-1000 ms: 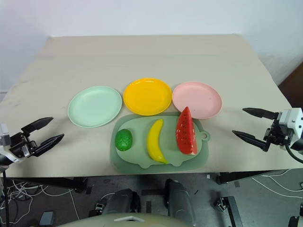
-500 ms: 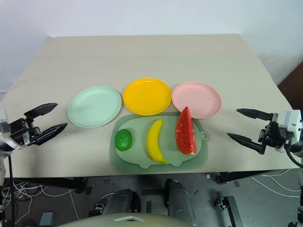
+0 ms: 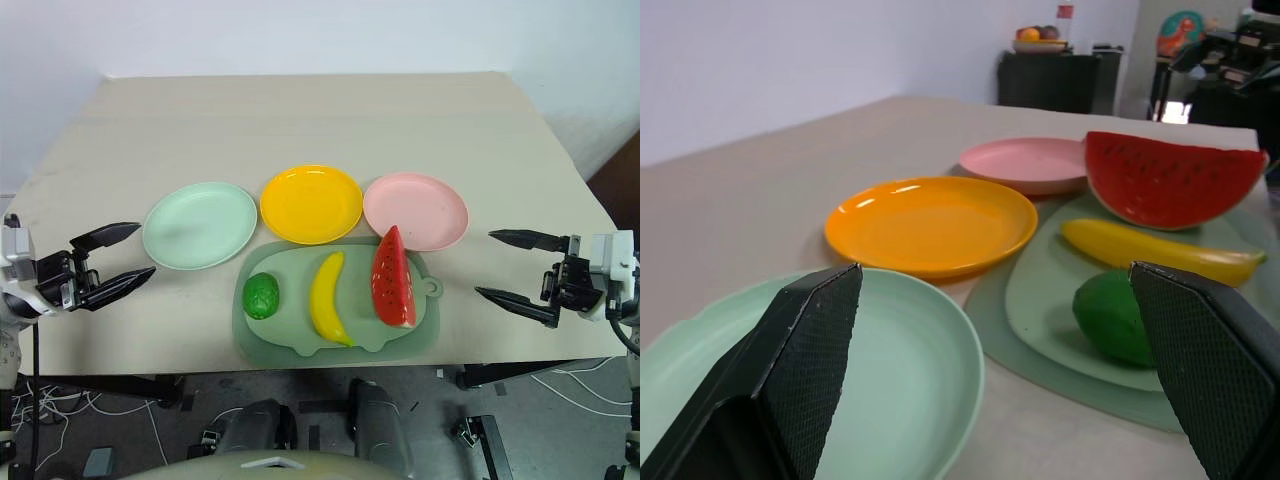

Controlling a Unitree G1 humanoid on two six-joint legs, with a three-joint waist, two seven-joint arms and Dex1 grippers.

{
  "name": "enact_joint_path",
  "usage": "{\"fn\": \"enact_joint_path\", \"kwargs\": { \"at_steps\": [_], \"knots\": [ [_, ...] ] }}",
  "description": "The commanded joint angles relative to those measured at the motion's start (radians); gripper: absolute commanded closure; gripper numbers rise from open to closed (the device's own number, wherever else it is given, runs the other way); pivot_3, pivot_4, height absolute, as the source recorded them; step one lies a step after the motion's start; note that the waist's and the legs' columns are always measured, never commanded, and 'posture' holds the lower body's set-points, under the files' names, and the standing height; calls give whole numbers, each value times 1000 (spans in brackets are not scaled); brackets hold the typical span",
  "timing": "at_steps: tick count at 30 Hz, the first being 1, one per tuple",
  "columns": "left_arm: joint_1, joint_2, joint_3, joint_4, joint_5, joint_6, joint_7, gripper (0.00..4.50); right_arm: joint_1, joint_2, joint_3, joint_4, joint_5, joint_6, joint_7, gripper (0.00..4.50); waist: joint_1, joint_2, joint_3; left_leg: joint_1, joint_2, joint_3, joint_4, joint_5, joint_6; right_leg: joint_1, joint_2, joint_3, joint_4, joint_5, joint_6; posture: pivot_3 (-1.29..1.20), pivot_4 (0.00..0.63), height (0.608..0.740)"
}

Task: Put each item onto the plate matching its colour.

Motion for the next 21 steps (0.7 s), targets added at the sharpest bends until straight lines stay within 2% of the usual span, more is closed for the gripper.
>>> {"fn": "enact_joint_path", "kwargs": {
  "at_steps": [1,6,12,17,19,21],
  "knots": [
    [-17,6,8,-29,-23,-5,-12,22,-28,-8,-2,-5,19,11,18,0,0,0,0,0,0,0,0,0,0,0,0,0,0,0,0,0,150,736],
    [-34,-10,-9,-39,-19,-7,-6,22,-60,-7,-3,2,21,27,19,0,1,0,0,0,0,0,0,0,0,0,0,0,0,0,0,0,150,736],
    [-45,-42,-27,-57,-5,-31,12,22,-125,-67,-20,-5,58,161,7,0,0,0,0,0,0,0,1,0,0,0,0,0,0,1,2,0,150,736],
    [7,-45,-40,-83,14,-50,2,22,-128,-146,-6,-117,105,456,-123,0,-1,1,0,0,0,-1,0,0,0,-1,0,0,0,0,1,0,150,736],
    [18,-44,-48,-89,18,-56,-4,22,-110,-165,24,-199,71,517,-196,0,0,1,0,-1,1,-1,0,0,0,-1,0,0,0,0,-1,0,150,736],
    [34,-43,-56,-91,24,-67,-17,22,-109,-192,62,-282,87,654,-273,0,1,1,0,-1,1,-1,0,0,0,-1,-1,0,0,0,-1,0,150,736]
  ]
}}
